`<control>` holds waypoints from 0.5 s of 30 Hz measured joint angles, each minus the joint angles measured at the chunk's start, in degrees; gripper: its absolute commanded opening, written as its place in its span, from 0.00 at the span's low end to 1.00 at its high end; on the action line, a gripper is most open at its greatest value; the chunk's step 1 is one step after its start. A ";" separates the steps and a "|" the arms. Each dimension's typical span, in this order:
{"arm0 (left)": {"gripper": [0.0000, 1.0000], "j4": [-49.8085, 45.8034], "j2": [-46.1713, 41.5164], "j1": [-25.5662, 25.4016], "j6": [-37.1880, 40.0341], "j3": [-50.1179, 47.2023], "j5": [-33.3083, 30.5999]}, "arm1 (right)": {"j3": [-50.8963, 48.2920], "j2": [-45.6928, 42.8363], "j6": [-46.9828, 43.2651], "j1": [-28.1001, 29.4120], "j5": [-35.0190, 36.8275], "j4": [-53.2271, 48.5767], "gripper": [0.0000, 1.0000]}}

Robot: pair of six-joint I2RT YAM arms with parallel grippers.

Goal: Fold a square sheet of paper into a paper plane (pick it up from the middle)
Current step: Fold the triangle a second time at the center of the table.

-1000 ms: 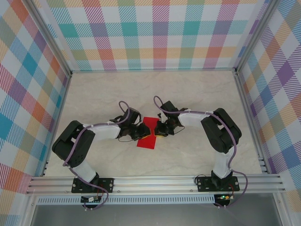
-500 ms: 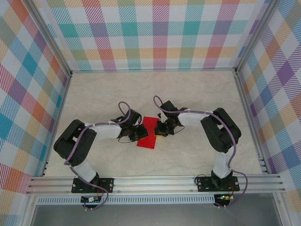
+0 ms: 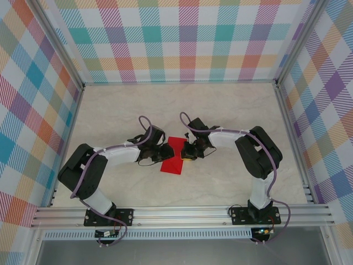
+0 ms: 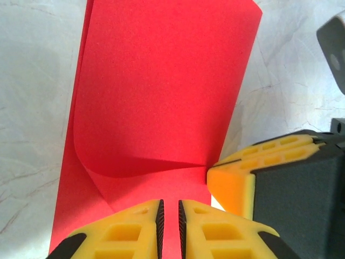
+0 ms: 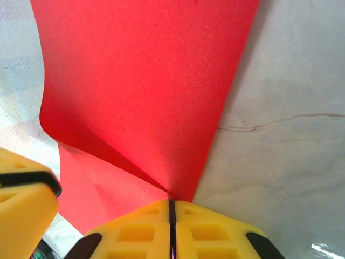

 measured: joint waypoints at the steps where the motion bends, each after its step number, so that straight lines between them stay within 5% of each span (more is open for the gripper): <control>1: 0.17 -0.07 0.57 0.00 0.07 0.33 -0.26 | 0.04 0.04 0.00 0.00 0.00 -0.02 0.08; 15: 0.17 -3.15 2.64 -0.68 -1.68 1.27 -9.62 | 0.85 0.59 -0.02 0.00 0.00 -1.18 0.08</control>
